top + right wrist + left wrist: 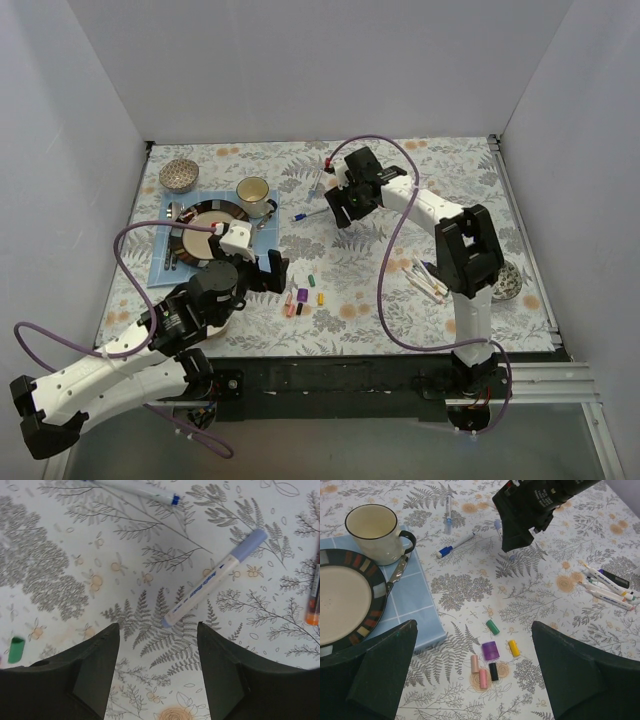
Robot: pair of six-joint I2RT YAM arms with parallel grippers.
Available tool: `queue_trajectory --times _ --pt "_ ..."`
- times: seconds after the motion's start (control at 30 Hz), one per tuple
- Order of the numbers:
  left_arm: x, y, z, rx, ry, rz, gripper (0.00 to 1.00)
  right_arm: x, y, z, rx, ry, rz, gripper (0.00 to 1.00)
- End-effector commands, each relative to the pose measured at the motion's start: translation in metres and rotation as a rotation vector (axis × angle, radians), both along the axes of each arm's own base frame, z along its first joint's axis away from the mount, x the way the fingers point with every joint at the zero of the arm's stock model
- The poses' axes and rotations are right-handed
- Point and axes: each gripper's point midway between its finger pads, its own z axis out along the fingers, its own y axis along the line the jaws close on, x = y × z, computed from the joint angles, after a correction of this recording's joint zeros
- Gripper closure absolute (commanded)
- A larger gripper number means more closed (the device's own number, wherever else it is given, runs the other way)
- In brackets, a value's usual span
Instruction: Open the pen caps
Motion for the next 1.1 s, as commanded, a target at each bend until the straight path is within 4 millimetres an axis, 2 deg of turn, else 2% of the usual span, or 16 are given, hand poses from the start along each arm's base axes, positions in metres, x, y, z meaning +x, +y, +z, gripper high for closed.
queue_trajectory --times 0.0,0.13,0.17,0.27,0.4,0.53,0.8,0.9,1.0,1.07 --pt "0.0 0.002 0.012 -0.03 -0.033 -0.006 0.02 0.039 -0.019 0.008 -0.145 -0.105 -0.239 0.29" --pt "-0.002 0.003 0.016 -0.05 -0.043 -0.015 0.02 0.046 -0.019 -0.011 -0.178 -0.087 -0.283 0.33" --pt "-0.001 0.004 0.016 -0.05 -0.043 -0.013 0.02 0.046 -0.02 -0.021 -0.191 -0.072 -0.285 0.35" --pt "-0.002 0.004 0.017 -0.057 -0.045 -0.017 0.02 0.044 -0.017 -0.034 -0.198 -0.037 -0.278 0.44" --pt "-0.001 0.003 0.016 -0.055 -0.041 -0.02 0.02 0.044 -0.014 -0.041 -0.19 -0.012 -0.268 0.52" --pt "-0.001 0.003 0.015 -0.056 -0.04 -0.022 0.02 0.04 -0.023 -0.05 -0.211 0.01 -0.277 0.59" --pt "0.001 0.005 0.017 -0.065 -0.045 -0.014 0.02 0.019 -0.046 -0.083 -0.295 0.067 -0.257 0.89" --pt "0.002 0.005 0.017 -0.068 -0.043 -0.015 0.02 0.014 -0.054 -0.086 -0.321 0.066 -0.238 0.99" --pt "0.002 0.005 0.017 -0.075 -0.042 -0.017 0.02 0.011 -0.06 -0.078 -0.318 0.044 -0.238 0.99" --pt "0.003 0.004 0.016 -0.078 -0.038 -0.019 0.02 0.009 -0.059 -0.066 -0.298 0.023 -0.229 0.99"
